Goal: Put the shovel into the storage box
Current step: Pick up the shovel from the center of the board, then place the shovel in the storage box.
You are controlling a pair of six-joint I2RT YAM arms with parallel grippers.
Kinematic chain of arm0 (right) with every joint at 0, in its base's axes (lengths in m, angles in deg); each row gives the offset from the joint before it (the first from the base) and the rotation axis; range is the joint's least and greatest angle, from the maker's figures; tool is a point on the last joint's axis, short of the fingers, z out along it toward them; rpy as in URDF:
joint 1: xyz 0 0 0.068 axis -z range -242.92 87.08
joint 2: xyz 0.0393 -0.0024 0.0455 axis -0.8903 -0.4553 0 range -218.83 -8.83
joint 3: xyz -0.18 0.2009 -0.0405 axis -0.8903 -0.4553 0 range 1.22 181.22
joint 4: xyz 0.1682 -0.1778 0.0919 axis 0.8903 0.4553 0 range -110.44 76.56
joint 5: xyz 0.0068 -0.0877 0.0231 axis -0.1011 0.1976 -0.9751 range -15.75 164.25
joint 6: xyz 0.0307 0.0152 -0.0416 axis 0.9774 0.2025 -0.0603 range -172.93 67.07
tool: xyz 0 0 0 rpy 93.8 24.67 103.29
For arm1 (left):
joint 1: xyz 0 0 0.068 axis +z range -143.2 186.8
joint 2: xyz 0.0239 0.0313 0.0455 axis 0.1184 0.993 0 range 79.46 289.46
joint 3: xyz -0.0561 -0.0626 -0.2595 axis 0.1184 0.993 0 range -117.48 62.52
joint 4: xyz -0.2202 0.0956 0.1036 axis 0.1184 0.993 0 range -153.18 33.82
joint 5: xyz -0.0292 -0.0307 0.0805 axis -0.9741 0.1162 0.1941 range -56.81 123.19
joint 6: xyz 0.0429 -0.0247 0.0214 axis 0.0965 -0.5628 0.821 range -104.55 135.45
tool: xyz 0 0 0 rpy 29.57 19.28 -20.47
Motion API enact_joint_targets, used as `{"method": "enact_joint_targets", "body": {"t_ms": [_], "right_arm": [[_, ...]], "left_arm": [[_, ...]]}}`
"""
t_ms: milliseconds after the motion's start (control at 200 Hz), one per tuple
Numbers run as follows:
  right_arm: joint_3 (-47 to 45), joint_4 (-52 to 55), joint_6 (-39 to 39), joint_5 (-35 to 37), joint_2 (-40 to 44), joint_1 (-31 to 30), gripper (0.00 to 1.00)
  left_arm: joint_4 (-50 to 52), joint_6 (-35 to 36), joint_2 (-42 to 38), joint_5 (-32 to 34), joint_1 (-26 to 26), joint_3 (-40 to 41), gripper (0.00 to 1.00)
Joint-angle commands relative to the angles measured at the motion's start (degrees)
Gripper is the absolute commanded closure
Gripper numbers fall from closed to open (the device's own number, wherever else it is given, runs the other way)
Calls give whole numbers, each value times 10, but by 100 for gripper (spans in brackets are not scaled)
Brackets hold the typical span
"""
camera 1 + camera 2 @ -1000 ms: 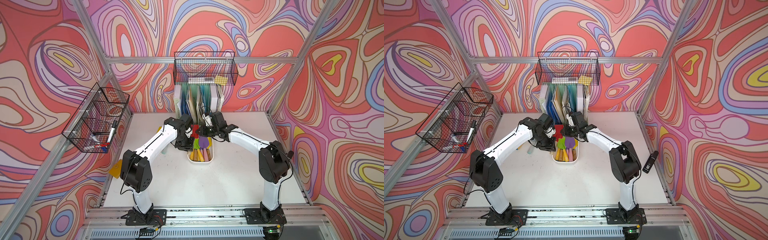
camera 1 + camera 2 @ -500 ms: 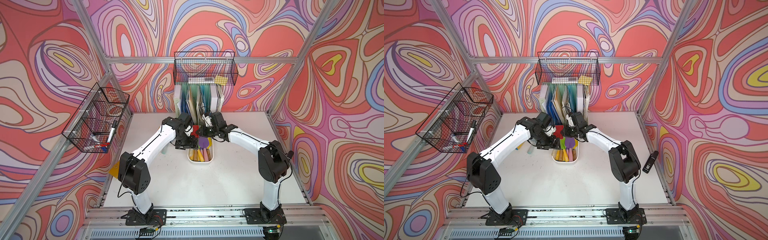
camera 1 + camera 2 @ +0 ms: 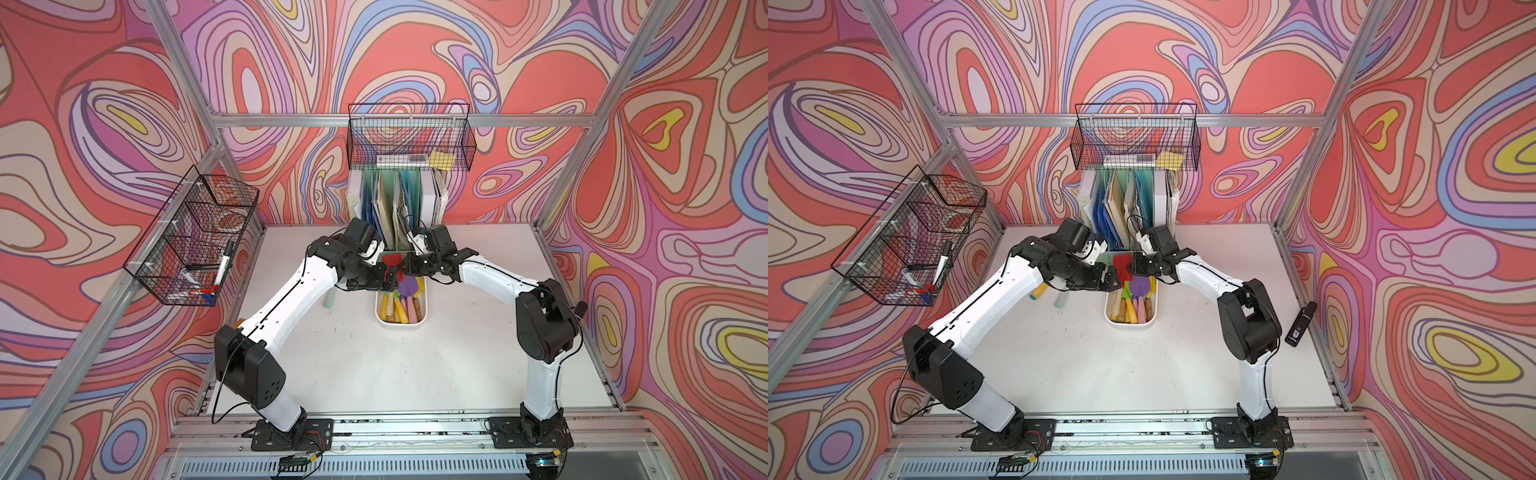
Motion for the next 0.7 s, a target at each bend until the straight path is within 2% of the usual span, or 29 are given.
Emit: {"method": "enact_joint_targets", "body": {"t_ms": [0,696], "right_arm": [[-7,-15,-9,-11,-23,-1,100],[-3,-55,-5,-12,-80,13,100]], "left_arm": [[-12,11,-5,0,-2,6,8],[-21,17,-26,2,-2,16,5]]}}
